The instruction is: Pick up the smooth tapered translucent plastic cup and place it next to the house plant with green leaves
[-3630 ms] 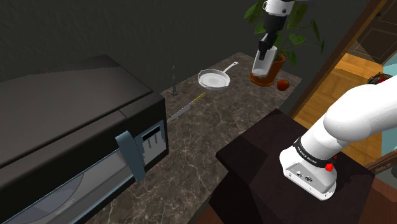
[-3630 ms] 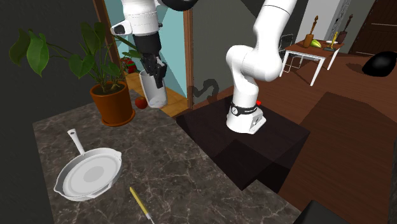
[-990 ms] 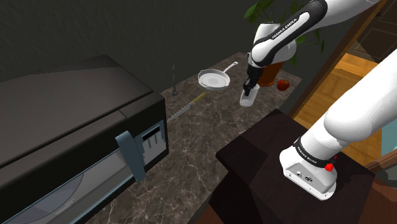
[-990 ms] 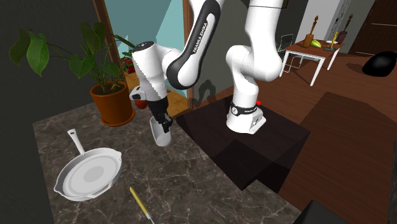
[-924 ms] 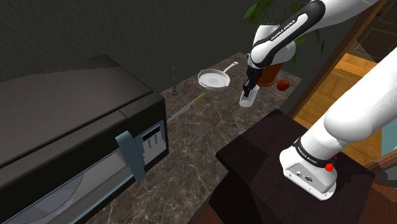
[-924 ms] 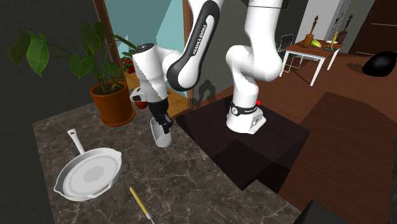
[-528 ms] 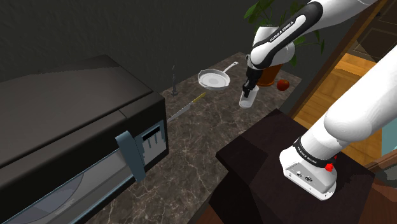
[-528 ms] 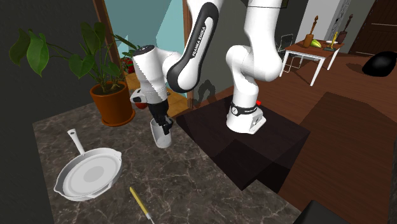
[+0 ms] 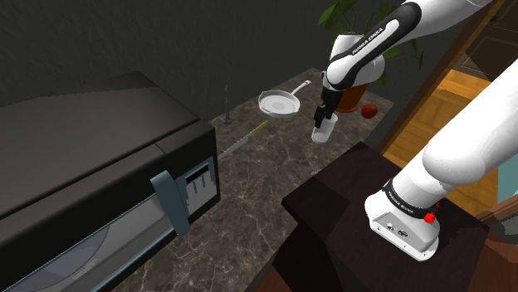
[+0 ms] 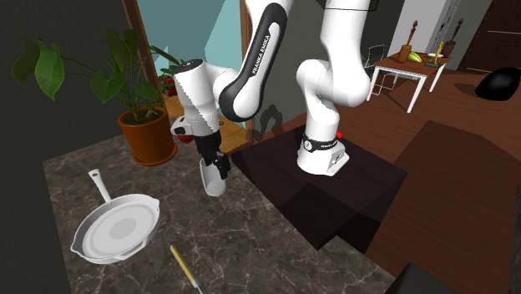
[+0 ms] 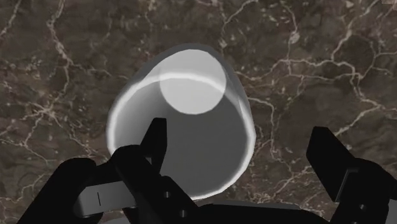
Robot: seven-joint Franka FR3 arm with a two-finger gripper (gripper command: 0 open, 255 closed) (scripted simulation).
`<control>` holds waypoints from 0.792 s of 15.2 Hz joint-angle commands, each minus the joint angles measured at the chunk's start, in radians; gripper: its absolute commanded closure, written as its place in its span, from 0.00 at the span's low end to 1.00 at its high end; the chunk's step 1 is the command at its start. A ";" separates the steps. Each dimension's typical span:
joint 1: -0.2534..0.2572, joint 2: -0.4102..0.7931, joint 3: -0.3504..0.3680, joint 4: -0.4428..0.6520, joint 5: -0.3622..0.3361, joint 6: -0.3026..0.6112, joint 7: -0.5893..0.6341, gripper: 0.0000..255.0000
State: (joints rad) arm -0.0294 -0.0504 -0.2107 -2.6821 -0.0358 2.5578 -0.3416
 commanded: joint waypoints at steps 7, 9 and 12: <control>-0.005 -0.124 0.005 0.036 -0.030 -0.158 0.023 0.00; -0.005 -0.124 0.005 0.036 -0.030 -0.158 0.023 0.00; -0.005 -0.124 0.005 0.036 -0.030 -0.158 0.023 0.00</control>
